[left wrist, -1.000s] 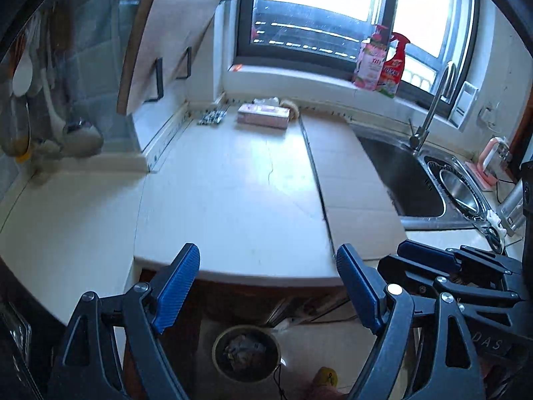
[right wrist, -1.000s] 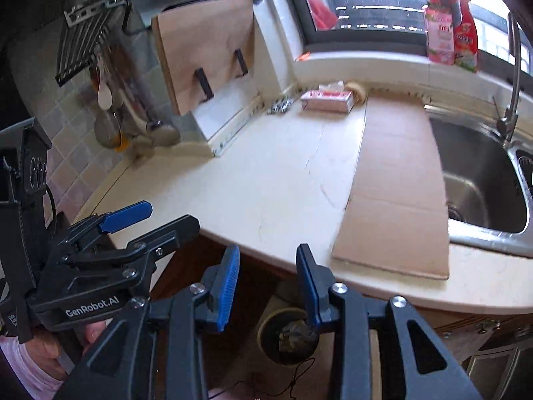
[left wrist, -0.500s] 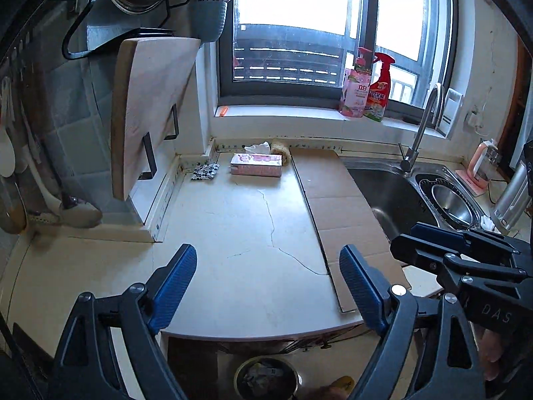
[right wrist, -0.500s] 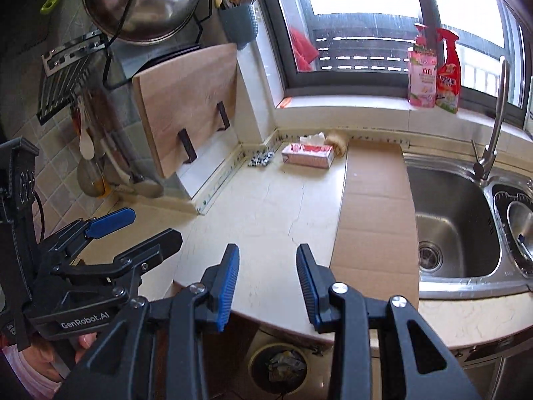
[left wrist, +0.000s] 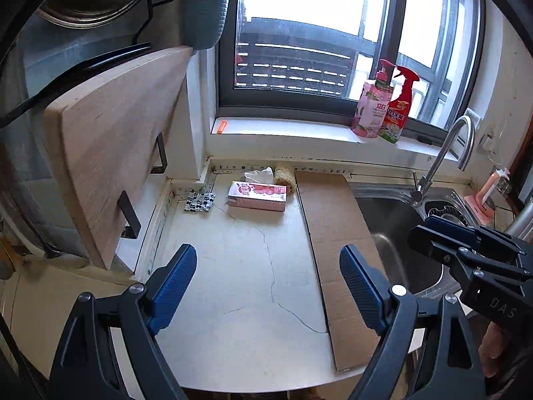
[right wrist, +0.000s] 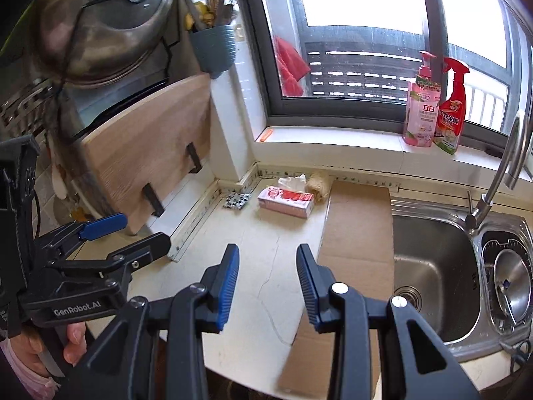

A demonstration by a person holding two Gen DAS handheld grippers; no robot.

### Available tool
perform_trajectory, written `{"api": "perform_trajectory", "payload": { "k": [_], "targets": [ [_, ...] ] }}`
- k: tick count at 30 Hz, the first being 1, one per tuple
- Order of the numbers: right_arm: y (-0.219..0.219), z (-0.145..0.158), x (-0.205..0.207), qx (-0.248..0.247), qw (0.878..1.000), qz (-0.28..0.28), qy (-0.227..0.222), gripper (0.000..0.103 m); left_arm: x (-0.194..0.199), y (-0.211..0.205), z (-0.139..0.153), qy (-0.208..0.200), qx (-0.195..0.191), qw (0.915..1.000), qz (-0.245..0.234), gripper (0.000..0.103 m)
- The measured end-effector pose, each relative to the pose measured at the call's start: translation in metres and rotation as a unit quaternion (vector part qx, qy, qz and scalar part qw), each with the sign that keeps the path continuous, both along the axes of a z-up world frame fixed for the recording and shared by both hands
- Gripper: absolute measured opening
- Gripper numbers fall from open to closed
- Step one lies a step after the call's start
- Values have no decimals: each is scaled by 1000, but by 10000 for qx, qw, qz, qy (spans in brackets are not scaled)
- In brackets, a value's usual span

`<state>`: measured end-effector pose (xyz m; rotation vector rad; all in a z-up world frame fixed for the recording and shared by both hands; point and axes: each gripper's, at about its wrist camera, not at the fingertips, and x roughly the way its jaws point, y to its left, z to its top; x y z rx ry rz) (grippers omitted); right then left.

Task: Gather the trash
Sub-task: 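Raise both open tools back up toward the counter trash, then grasp the strawberry milk carton with left tool while right tool grasps loofah sponge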

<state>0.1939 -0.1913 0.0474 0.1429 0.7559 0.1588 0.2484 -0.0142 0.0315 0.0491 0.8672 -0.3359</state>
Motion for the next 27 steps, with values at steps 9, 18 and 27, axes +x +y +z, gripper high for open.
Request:
{"api": "perform_trajectory", "payload": {
  "k": [9,18,27],
  "targets": [
    [-58,-14,112,112,9993,255,258,41,115,-44,-35,435,66,9970,640,87],
    [-105,-82,247,679,9912,271,1102,41,231,-64,-121,1098,-2,9830,1471,86],
    [-121,-173,332,1778,9653,-66,1910,44,301,-61,-220,1878,-414,9521,2378,86]
  ]
}}
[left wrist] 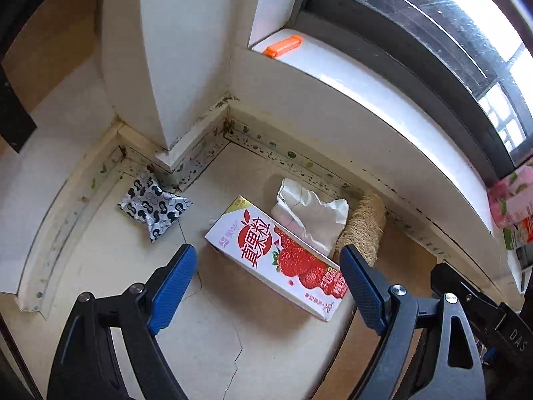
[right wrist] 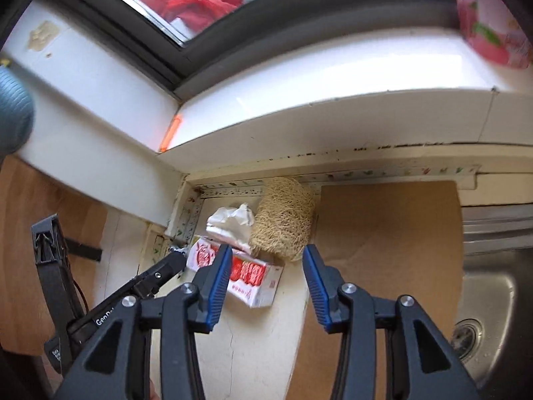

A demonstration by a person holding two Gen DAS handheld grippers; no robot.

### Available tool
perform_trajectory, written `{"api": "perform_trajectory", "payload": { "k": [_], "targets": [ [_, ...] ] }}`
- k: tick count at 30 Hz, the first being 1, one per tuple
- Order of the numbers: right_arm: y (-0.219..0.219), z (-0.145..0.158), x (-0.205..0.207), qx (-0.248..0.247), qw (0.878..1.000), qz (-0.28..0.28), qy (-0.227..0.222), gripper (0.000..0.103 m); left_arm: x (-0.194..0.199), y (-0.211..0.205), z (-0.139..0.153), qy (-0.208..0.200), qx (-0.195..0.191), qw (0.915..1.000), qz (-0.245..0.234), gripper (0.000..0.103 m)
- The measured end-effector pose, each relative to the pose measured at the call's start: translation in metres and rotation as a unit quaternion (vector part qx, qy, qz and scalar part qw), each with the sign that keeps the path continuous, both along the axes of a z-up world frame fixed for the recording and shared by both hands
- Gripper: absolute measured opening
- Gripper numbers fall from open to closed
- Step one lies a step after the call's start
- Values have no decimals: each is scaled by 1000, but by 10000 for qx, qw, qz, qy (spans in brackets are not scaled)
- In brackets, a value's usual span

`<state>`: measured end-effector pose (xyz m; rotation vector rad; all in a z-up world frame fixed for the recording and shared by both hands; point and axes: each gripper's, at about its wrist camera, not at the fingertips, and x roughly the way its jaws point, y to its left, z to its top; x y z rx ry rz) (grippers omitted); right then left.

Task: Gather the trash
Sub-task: 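Grasp the strawberry milk carton with left tool while right tool grasps loofah sponge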

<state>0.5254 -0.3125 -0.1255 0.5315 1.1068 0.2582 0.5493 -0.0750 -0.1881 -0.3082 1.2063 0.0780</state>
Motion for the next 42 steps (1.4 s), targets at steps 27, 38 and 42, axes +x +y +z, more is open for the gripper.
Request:
{"api": "perform_trajectory", "payload": {
  "k": [27,38,42],
  "targets": [
    [44,-82,56,-239,9971,86,724,55,8,-6,-75,689,189,9974,-37,86],
    [56,-55,22,-304,9987,291,277,44,-8,-15,-87,1004,233,9947,42,86],
    [58,-45,6,-317,9988,339,176,42,-12,-26,-98,993,443,9941,38,74]
  ]
}}
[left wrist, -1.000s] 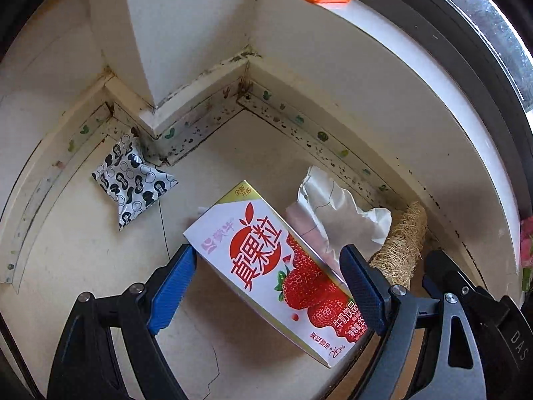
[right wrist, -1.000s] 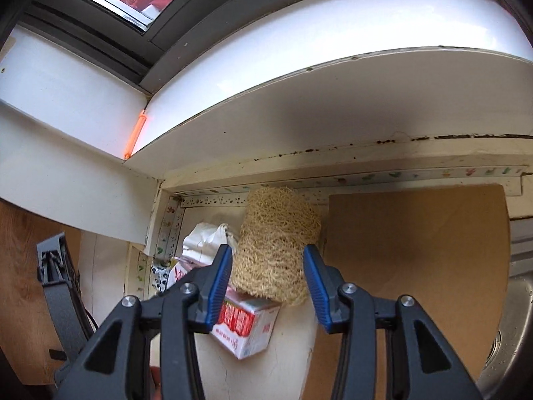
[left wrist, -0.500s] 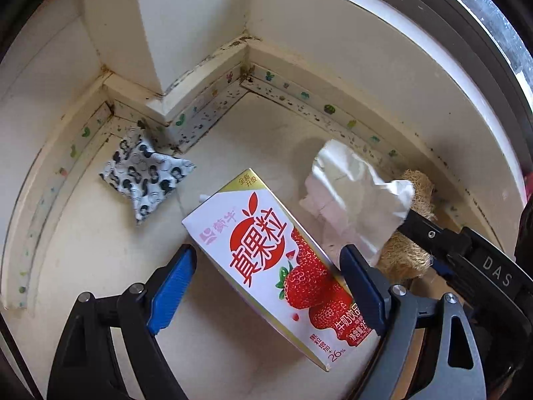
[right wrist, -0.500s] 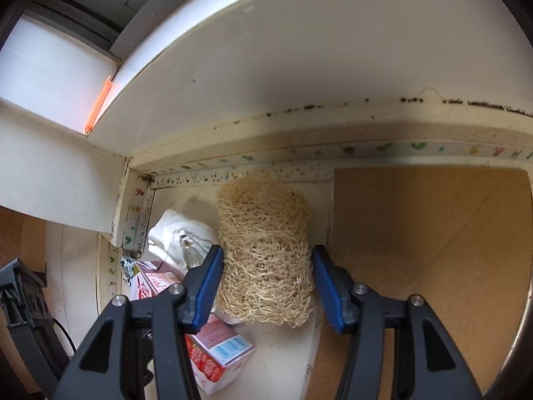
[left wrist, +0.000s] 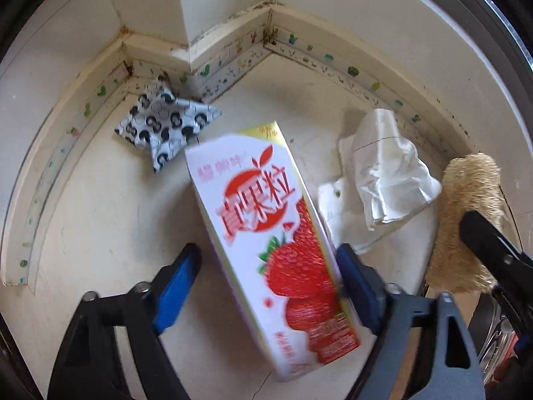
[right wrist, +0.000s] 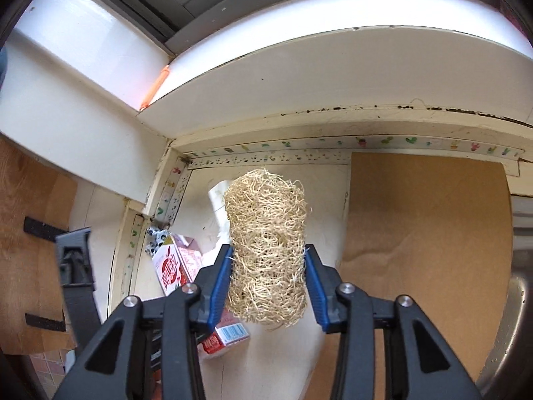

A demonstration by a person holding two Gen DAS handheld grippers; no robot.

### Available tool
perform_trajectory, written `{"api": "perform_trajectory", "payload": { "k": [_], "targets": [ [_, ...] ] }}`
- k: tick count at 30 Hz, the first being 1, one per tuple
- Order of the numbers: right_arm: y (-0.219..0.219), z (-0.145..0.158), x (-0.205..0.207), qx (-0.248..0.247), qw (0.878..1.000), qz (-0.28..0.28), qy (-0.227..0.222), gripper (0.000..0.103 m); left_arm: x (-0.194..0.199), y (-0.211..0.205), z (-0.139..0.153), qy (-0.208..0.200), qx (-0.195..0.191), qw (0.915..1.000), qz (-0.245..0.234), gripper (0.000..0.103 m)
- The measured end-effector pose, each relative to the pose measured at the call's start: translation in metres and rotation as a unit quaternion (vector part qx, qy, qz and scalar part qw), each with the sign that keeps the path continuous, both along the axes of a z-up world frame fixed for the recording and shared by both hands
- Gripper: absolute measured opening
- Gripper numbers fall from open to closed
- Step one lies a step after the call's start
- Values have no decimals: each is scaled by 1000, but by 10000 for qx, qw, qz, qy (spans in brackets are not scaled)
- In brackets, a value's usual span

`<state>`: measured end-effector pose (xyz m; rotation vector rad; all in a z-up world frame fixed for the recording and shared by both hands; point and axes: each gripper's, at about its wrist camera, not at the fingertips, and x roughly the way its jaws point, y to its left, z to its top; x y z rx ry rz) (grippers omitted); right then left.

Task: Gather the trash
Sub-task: 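Grasp the strawberry milk carton with left tool while right tool grasps loofah sponge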

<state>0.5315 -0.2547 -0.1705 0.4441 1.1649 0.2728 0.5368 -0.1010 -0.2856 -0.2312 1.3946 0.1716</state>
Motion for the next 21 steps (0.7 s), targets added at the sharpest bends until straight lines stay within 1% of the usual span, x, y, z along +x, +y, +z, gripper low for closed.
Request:
{"api": "perform_trajectory", "payload": {
  "k": [1,2,4,6,10,12,13,14,15,17,21],
  "targets": [
    [-2,2,-4,-6,10000,26,-16,41,-4,-4,1,-46,90,9999,-73,61],
    [0,4,-10,-17,10000,71,-35,41,-7,-6,2,-31,81,9999,-136,58],
    [5,8,-18,-44,9999,126,-35,40,-15,-3,8,-52,-78,9999,-131,56],
    [6,10,-31,-40,9998,168,-44,40,-24,0,19,-153,-65,9997,-153,55],
    [10,16,-58,-97,9997,214,-15,39,-45,3,49,-430,-15,9981,-450,54],
    [10,21,-74,-128,9996,230,-37,39,-57,-1,66,-563,-60,9966,-606,54],
    [10,24,-84,-147,9996,232,-47,39,-66,6,75,-631,-100,9956,-690,54],
    [10,28,-92,-159,9996,232,-53,39,-77,4,87,-721,-149,9941,-795,54],
    [11,33,-103,-183,9995,235,-71,39,-84,15,97,-783,-196,9929,-875,54],
    [8,46,-127,-223,9993,253,-143,39,-106,19,120,-949,-308,9890,-1093,54],
    [15,70,-176,-260,9985,350,-320,39,-154,17,158,-1217,-439,9804,-1486,54]
  ]
}}
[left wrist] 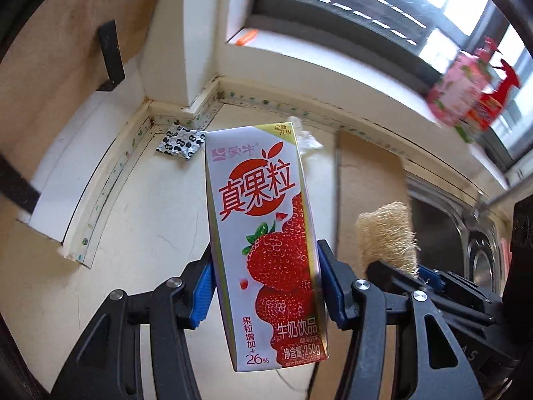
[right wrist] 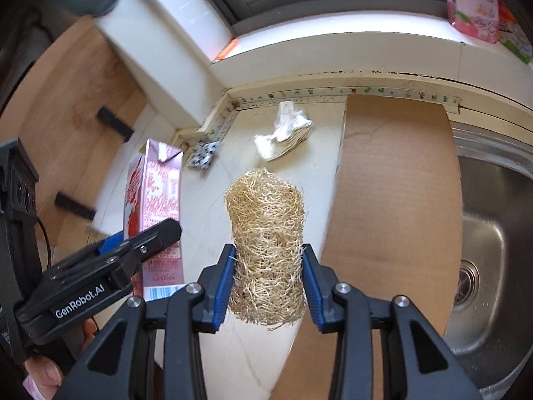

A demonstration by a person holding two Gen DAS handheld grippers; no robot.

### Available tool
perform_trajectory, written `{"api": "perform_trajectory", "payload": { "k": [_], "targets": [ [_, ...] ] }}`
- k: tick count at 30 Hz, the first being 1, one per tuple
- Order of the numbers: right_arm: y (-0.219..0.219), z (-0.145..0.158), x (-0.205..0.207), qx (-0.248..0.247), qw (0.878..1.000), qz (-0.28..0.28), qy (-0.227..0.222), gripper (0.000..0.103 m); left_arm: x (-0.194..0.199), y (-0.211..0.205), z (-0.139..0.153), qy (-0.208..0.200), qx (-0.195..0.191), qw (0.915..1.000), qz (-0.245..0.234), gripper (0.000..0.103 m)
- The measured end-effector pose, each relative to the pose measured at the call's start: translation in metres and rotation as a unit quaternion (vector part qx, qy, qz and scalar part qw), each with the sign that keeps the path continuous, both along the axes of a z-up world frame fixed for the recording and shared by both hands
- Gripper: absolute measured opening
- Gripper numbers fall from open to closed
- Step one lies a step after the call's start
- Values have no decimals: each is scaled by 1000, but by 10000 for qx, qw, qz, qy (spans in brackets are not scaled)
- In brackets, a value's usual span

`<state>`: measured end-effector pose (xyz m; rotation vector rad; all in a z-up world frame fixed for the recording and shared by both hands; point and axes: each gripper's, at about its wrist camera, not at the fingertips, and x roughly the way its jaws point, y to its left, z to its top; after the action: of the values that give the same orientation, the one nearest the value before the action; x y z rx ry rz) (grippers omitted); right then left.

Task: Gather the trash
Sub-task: 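Grasp the strawberry milk carton with left tool while right tool grasps loofah sponge, then carry the milk carton and loofah sponge down over the floor bin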

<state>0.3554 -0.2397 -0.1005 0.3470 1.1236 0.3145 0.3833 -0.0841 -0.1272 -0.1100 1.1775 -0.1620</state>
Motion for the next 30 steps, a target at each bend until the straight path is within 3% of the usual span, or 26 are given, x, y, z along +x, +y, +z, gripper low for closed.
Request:
{"api": "perform_trajectory", "payload": {
  "k": [10,16,22,30],
  "targets": [
    [20,64,-129,-214,9982,101,-553,37,-115,8,58,-307,-696,9951,-634,53],
    [28,87,-181,-334,9962,177,-787,37,-171,18,79,-543,-929,9909,-814,53],
    [41,96,-227,-327,9946,446,-874,37,-229,35,95,-704,-1010,9885,-883,53],
    [63,94,-275,-371,9912,893,-898,37,-291,63,90,-728,-926,9882,-980,53]
  ]
}}
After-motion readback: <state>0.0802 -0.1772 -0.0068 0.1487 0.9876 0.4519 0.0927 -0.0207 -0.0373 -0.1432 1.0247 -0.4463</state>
